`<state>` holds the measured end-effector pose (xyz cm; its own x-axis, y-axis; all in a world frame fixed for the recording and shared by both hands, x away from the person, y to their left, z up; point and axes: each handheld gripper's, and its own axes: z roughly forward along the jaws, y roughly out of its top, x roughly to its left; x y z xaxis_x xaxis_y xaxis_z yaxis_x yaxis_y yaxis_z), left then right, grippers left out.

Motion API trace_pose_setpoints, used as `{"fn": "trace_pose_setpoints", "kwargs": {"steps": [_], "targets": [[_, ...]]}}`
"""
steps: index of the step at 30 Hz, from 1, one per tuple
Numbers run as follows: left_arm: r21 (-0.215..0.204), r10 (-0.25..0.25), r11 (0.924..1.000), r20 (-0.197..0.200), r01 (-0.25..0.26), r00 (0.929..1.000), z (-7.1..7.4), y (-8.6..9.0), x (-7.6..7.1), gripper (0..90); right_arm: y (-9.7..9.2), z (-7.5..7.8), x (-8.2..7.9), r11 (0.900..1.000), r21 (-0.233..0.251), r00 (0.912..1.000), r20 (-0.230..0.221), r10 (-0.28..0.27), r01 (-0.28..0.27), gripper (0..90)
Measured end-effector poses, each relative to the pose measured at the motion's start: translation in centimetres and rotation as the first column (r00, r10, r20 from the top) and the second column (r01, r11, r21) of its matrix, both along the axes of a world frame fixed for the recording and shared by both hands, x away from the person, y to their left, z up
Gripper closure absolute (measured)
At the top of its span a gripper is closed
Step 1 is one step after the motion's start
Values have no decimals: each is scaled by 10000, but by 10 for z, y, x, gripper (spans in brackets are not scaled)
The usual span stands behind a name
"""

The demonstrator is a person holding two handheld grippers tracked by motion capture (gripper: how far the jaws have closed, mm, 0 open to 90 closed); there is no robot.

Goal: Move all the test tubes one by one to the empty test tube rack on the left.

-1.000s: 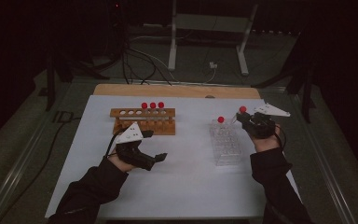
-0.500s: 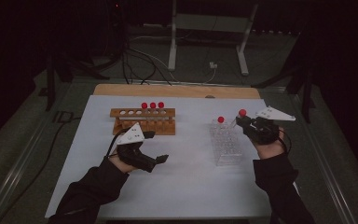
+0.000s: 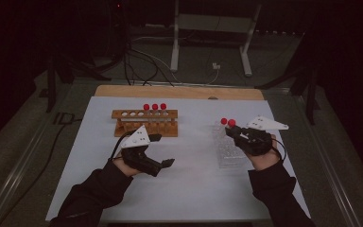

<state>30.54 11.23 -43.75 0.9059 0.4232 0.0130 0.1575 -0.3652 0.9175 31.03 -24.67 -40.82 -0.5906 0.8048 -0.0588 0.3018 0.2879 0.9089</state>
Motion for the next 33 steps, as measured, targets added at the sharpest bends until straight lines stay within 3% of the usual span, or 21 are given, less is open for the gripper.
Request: {"fn": "trace_pose_setpoints", "kwargs": {"steps": [8,18,25,33], "targets": [[-63,-213,9998,25,213,9998,4,-6,-2,63,23,-13,-5,9966,-309,9968,-267,752,-760,747],[-156,-702,9974,68,703,9975,13,-20,-4,96,51,-26,-13,9848,-633,9860,-525,1586,-1617,747],[-127,-896,9959,155,898,9959,18,-31,-5,186,70,-34,-19,9716,-760,9729,-757,2184,-2241,747],[3,-862,9963,314,863,9958,17,-43,-2,380,86,-38,-26,9566,-771,9572,-932,2739,-2812,747]]}}
